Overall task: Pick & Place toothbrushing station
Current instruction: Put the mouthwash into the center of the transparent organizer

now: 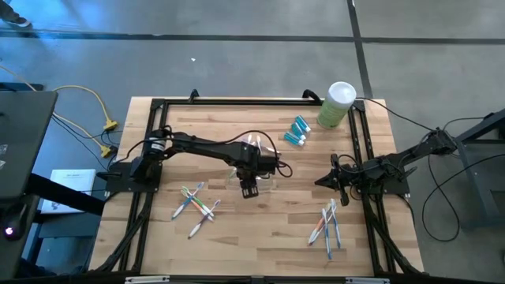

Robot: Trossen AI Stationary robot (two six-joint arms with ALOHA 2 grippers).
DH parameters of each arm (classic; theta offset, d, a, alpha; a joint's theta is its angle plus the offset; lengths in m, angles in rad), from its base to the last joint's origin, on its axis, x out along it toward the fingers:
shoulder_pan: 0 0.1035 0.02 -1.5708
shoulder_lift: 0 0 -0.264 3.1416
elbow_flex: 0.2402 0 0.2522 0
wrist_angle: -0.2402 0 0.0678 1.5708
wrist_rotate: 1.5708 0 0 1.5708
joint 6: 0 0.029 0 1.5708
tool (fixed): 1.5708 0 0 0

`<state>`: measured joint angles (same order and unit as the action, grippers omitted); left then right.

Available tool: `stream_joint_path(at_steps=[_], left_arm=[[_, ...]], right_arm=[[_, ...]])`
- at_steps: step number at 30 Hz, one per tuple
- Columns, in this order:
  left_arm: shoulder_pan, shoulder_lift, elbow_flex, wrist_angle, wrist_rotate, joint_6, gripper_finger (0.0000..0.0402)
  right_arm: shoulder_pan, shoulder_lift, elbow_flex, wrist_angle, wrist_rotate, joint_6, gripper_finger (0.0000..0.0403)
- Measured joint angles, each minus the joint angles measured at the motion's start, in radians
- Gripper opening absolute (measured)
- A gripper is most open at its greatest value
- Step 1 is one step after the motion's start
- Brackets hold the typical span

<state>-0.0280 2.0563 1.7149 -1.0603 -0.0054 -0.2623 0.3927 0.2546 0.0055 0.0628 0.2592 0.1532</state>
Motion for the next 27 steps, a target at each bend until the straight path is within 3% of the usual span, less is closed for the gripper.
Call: stream_joint_path(at_steps=[27], left_arm=[[-0.002, -0.081, 0.016, -0.073, 0.011, -0.038, 0.0129]], right_arm=[[0.0, 0.003, 0.0, -0.006, -0.003, 0.005, 0.0003]])
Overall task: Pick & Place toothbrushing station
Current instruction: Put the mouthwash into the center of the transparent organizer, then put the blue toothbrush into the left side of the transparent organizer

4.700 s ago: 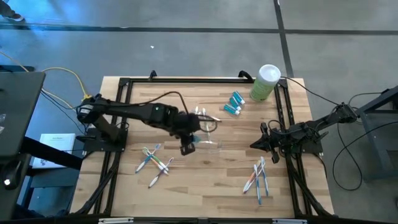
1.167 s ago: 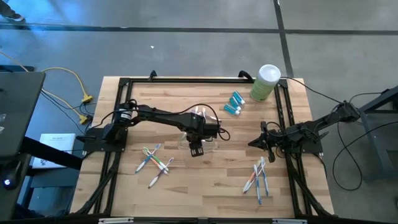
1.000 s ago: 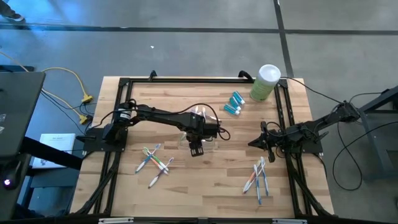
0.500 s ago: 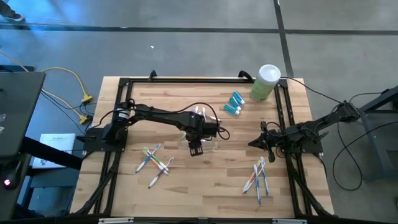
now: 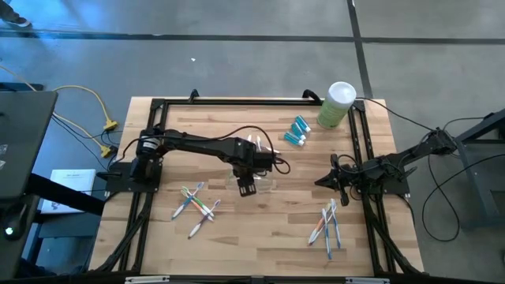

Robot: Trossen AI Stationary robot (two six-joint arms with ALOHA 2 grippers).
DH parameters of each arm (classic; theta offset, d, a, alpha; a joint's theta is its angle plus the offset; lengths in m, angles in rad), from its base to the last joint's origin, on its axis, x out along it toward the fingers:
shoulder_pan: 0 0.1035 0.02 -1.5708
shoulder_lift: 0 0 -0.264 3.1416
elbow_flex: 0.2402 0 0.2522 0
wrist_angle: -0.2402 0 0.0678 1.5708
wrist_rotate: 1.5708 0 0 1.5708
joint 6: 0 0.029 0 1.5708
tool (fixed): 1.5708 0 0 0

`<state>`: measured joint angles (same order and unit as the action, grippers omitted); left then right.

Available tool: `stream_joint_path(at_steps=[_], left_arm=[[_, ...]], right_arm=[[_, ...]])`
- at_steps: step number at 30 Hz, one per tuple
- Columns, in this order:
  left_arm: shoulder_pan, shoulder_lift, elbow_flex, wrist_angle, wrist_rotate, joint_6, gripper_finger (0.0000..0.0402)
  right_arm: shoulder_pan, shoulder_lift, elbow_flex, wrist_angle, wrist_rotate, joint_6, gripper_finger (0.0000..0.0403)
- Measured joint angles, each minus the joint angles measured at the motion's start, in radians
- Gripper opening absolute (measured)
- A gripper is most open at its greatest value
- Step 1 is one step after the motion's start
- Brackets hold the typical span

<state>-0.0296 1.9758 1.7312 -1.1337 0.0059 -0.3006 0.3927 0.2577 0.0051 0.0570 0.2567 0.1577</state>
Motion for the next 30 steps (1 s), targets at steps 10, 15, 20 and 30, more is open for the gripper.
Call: stream_joint_path(at_steps=[10, 15, 20, 30], left_arm=[[-0.003, -0.072, 0.003, -0.021, 0.0, 0.001, 0.0129], [-0.011, -0.124, 0.004, -0.064, 0.005, -0.004, 0.0129], [-0.032, -0.198, 0.004, -0.154, 0.046, -0.056, 0.0129], [-0.135, -0.311, 0.004, -0.311, 0.104, -0.283, 0.0129]], right_arm=[[0.0, 0.003, 0.0, 0.0, 0.002, 0.002, 0.0003], [0.0, 0.005, 0.0, 0.0, 0.002, 0.003, 0.0003], [0.0, 0.014, 0.0, -0.001, 0.0, 0.007, 0.0003], [0.0, 0.023, 0.0, -0.001, -0.001, 0.03, 0.0003]])
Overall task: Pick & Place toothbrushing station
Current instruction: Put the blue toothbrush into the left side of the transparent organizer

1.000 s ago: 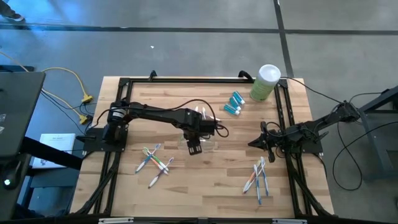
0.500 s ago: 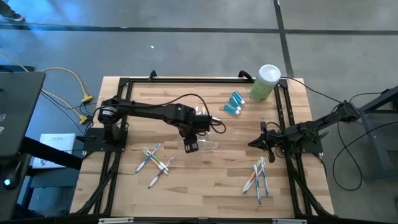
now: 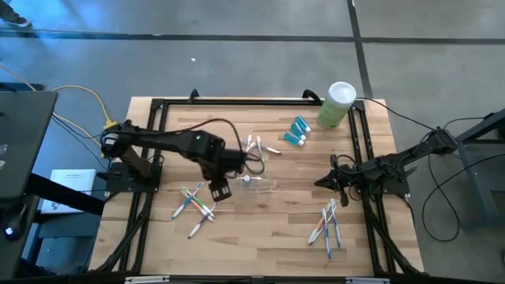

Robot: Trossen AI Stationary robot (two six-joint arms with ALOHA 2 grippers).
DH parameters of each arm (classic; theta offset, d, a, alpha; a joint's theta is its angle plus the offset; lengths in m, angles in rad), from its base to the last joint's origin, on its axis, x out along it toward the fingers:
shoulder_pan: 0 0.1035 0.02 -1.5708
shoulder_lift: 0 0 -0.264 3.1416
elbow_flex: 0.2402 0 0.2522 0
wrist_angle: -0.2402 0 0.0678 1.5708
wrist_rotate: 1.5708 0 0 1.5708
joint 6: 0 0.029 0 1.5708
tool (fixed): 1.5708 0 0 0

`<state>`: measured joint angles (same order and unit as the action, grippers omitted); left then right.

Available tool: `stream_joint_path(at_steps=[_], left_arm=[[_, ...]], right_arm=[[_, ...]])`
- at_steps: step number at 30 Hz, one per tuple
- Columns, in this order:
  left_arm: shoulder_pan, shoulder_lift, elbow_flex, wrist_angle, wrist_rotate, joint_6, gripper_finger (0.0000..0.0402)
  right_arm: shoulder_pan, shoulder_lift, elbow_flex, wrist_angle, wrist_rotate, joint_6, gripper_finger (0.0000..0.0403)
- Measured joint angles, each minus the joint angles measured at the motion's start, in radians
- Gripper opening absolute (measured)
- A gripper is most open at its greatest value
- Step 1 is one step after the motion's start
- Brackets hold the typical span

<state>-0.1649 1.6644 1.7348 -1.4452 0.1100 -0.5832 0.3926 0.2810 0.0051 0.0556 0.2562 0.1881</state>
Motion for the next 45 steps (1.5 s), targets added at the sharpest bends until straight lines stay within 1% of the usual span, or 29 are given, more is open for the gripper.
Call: stream_joint_path(at_steps=[3, 6, 10, 14, 16, 19, 21, 23, 26, 29, 33, 36, 38, 41, 45], left_arm=[[-0.059, 0.0, 0.0, -0.039, -0.014, -0.04, 0.0129], [-0.136, 0.005, -0.005, -0.052, -0.062, -0.065, 0.0129], [-0.236, 0.021, -0.007, -0.055, -0.148, -0.122, 0.0129], [-0.323, 0.023, -0.022, -0.086, -0.279, -0.245, 0.0129], [-0.349, 0.023, -0.042, -0.132, -0.31, -0.253, 0.0128], [-0.378, 0.002, -0.101, -0.105, -0.327, -0.209, 0.0126], [-0.38, -0.007, -0.133, -0.091, -0.348, -0.173, 0.0126], [-0.374, -0.01, -0.171, -0.091, -0.395, -0.17, 0.0126], [-0.331, -0.014, -0.227, -0.084, -0.423, -0.208, 0.0126], [-0.285, -0.014, -0.3, -0.072, -0.4, -0.237, 0.0126], [-0.26, -0.023, -0.43, 0.033, -0.347, -0.141, 0.0126], [-0.241, -0.041, -0.512, 0.113, -0.295, -0.121, 0.0126], [-0.234, -0.056, -0.556, 0.149, -0.294, -0.121, 0.0126], [-0.235, -0.084, -0.603, 0.218, -0.319, -0.124, 0.0126], [-0.235, -0.119, -0.633, 0.308, -0.318, -0.2, 0.0126]], right_arm=[[0.0, 0.0, 0.0, 0.0, 0.0, 0.002, 0.0003], [0.0, 0.0, 0.0, 0.0, 0.0, 0.002, 0.0003], [0.0, 0.0, 0.0, 0.0, 0.0, 0.002, 0.0003], [0.0, 0.0, 0.0, 0.0, 0.0, 0.002, 0.0003], [0.0, 0.0, 0.0, 0.0, 0.0, 0.002, 0.0003], [0.0, 0.0, 0.0, 0.0, 0.0, 0.004, 0.0003], [0.0, 0.0, 0.0, 0.0, 0.0, 0.019, 0.0003], [0.0, 0.0, 0.0, 0.0, 0.0, 0.025, 0.0003], [0.0, 0.0, 0.0, 0.0, 0.0, 0.025, 0.0003], [0.0, 0.0, 0.0, 0.0, 0.0, 0.025, 0.0003], [0.0, 0.0, 0.0, 0.0, 0.0, 0.025, 0.0003], [0.0, 0.0, 0.0, 0.0, 0.0, 0.025, 0.0003], [0.0, 0.0, 0.0, 0.0, 0.0, 0.025, 0.0003], [0.0, 0.0, 0.0, 0.0, 0.0, 0.025, 0.0003], [0.0, 0.0, 0.0, 0.0, 0.0, 0.025, 0.0003]])
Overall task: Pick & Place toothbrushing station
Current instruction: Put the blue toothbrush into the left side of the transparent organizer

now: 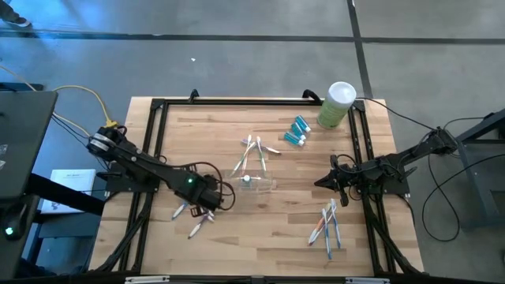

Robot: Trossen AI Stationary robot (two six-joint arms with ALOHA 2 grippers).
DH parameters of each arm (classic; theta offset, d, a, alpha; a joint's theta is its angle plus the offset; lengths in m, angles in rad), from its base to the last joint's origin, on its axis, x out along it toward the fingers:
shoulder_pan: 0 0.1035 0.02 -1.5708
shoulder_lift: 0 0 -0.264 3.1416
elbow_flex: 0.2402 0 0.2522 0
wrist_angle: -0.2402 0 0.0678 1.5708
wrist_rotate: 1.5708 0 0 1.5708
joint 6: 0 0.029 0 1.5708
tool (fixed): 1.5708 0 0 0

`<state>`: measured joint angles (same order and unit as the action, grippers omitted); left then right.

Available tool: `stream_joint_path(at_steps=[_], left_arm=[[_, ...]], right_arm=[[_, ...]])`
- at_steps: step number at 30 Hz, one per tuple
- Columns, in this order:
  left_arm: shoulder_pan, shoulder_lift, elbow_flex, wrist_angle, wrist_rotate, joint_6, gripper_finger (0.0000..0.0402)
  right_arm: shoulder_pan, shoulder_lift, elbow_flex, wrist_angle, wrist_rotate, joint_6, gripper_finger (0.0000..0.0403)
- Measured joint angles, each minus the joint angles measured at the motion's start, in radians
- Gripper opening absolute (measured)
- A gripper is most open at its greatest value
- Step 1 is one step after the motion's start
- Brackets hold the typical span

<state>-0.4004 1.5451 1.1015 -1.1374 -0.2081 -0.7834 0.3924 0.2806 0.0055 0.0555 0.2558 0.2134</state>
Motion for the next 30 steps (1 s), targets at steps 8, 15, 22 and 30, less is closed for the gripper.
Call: stream_joint_path(at_steps=[8, 15, 22, 30], left_arm=[[0.02, -0.009, -0.094, 0.093, 0.05, -0.131, 0.0126], [0.054, -0.009, -0.18, 0.166, 0.055, -0.137, 0.0126], [0.122, -0.009, -0.188, 0.178, 0.076, -0.189, 0.0126], [0.156, -0.009, -0.188, 0.185, 0.087, -0.227, 0.0126]], right_arm=[[0.0, 0.0, 0.0, 0.0, 0.0, 0.004, 0.0003], [0.0, 0.0, 0.0, 0.0, 0.0, 0.004, 0.0003], [0.0, 0.0, 0.0, 0.0, 0.0, 0.003, 0.0003], [0.0, 0.0, 0.0, 0.0, 0.0, 0.003, 0.0003]])
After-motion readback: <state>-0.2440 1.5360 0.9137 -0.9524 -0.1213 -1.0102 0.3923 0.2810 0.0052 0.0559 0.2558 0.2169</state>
